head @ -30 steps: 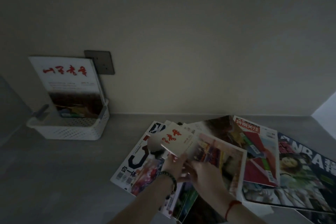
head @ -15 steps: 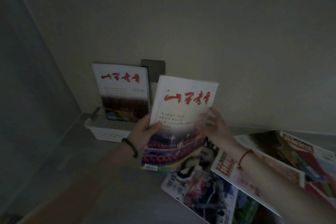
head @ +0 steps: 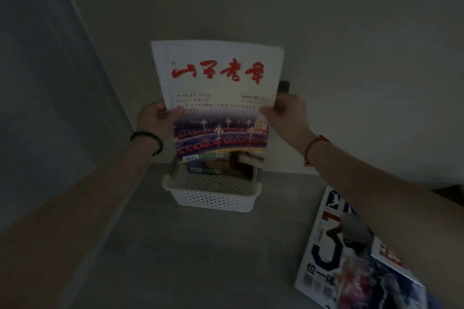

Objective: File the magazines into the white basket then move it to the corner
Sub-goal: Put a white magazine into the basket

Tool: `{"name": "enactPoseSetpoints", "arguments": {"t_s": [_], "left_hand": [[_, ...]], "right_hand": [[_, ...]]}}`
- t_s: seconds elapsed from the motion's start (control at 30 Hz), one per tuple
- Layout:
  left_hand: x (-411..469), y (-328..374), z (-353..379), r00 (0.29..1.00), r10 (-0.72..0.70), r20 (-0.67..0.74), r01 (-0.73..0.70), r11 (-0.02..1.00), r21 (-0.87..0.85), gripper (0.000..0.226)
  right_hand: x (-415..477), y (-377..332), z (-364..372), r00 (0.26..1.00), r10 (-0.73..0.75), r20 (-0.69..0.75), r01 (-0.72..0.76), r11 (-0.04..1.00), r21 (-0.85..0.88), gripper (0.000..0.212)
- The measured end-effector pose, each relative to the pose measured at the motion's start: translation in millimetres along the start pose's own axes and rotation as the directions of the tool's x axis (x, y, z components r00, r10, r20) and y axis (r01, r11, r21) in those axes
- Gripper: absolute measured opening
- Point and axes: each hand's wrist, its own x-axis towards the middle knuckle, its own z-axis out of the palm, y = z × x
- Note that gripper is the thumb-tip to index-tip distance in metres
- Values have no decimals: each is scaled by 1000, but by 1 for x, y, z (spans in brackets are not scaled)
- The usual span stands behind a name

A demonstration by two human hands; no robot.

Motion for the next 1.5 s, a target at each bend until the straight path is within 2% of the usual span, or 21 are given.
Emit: {"name": "enactPoseSetpoints", "arguments": {"t_s": [0.03,0.13,0.3,0.37,0.5,0.6,0.67,0.93,1.17,1.27,1.4,1.5], "left_hand": [[10,-10,0,999,-49,4,49,998,34,11],[26,-36,6,983,-182,15,180,978,105,20],[26,-77,21,973,-230,29,219,953,210,23],[24,-86,25,966,-253,49,239,951,195,22],[25,-92,32,967,-255,11,246,944,222,31],[28,-91,35,966,-256,-20,256,949,183,23],[32,-90,36,964,-261,-57,267,946,183,32],[30,-95,34,968,-229,-105,245,953,180,36],[5,-89,29,971,-199,-131,219,963,159,30],[-18,-75,36,979,-177,-98,189,972,142,29],[-59,-49,63,985,-172,-27,173,979,110,27],[-97,-31,90,983,-175,50,173,983,56,27]], "right_hand": [[5,1,8,1000,-1,9,2,1000,-21,18],[14,13,32,997,44,57,-37,992,-119,25],[5,47,68,986,147,78,-134,980,-144,22],[1,59,75,978,193,76,-178,970,-168,21],[-3,76,82,966,259,18,-250,945,-212,13],[1,81,83,960,281,-13,-276,931,-238,10],[5,82,83,954,299,-14,-293,924,-247,8],[2,87,80,928,370,-51,-373,915,-151,10],[-24,101,44,922,385,-33,-385,911,-145,12],[-44,106,12,914,406,15,-401,908,-118,11],[-77,124,-39,903,420,87,-395,894,-213,15],[-101,137,-83,879,463,111,-433,875,-214,15]]}}
